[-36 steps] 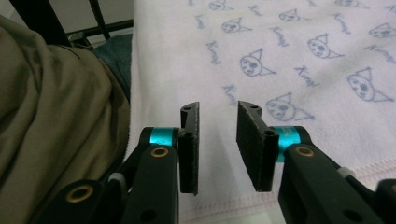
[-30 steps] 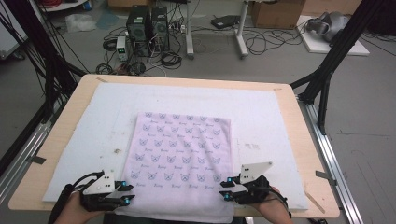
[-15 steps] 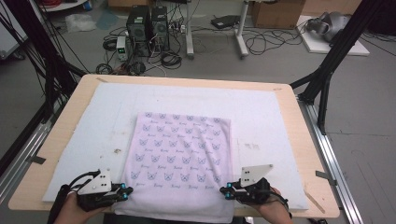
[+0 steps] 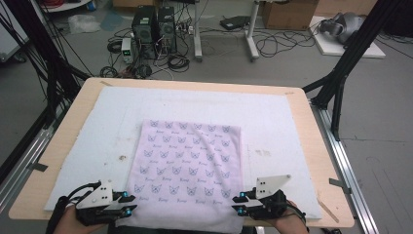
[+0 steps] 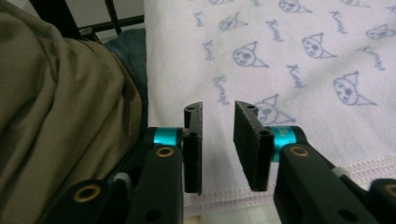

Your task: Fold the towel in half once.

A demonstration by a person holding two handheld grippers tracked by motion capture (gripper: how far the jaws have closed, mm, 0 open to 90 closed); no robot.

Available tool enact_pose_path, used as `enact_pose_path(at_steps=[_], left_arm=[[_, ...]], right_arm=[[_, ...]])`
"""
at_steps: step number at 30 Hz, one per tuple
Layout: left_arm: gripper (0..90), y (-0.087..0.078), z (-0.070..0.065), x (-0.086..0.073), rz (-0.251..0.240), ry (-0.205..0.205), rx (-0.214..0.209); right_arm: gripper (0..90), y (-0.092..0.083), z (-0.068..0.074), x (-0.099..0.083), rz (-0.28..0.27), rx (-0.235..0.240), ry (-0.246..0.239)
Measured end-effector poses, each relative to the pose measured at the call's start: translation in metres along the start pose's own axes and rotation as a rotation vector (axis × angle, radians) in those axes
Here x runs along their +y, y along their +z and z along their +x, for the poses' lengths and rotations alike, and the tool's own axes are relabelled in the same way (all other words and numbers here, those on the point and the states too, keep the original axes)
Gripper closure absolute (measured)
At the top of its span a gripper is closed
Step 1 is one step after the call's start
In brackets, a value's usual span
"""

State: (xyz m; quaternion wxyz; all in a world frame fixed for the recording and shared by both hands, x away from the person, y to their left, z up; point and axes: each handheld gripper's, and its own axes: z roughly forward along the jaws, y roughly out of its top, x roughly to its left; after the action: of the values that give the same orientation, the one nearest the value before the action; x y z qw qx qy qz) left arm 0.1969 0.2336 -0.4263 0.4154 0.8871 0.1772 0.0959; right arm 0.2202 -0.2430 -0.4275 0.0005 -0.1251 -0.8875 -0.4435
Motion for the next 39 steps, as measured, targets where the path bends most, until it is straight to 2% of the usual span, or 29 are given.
enact_pose_path(at_steps=[3, 7, 12, 22, 30, 39], left_arm=[[67.0, 0.005, 0.006, 0.001, -0.009, -0.002, 0.008], [63.5, 0.01, 0.015, 0.005, -0.017, -0.004, 0.02], [59.9, 0.015, 0.026, 0.009, -0.035, -0.028, 0.04], [54.3, 0.019, 0.055, 0.014, -0.048, -0.073, 0.087], [52.8, 0.026, 0.075, 0.023, -0.061, -0.097, 0.089], [51.8, 0.029, 0.092, 0.032, -0.078, -0.117, 0.095]], right_arm=[[71.5, 0.004, -0.003, 0.0, 0.012, 0.007, 0.001], [67.9, 0.006, -0.013, 0.001, -0.001, -0.024, 0.02], [62.2, 0.007, -0.029, 0.007, -0.007, -0.071, 0.031], [54.8, 0.01, -0.058, 0.013, -0.004, -0.137, 0.076], [50.6, 0.01, -0.081, 0.021, -0.01, -0.186, 0.098], [47.4, 0.013, -0.1, 0.029, -0.01, -0.204, 0.122]])
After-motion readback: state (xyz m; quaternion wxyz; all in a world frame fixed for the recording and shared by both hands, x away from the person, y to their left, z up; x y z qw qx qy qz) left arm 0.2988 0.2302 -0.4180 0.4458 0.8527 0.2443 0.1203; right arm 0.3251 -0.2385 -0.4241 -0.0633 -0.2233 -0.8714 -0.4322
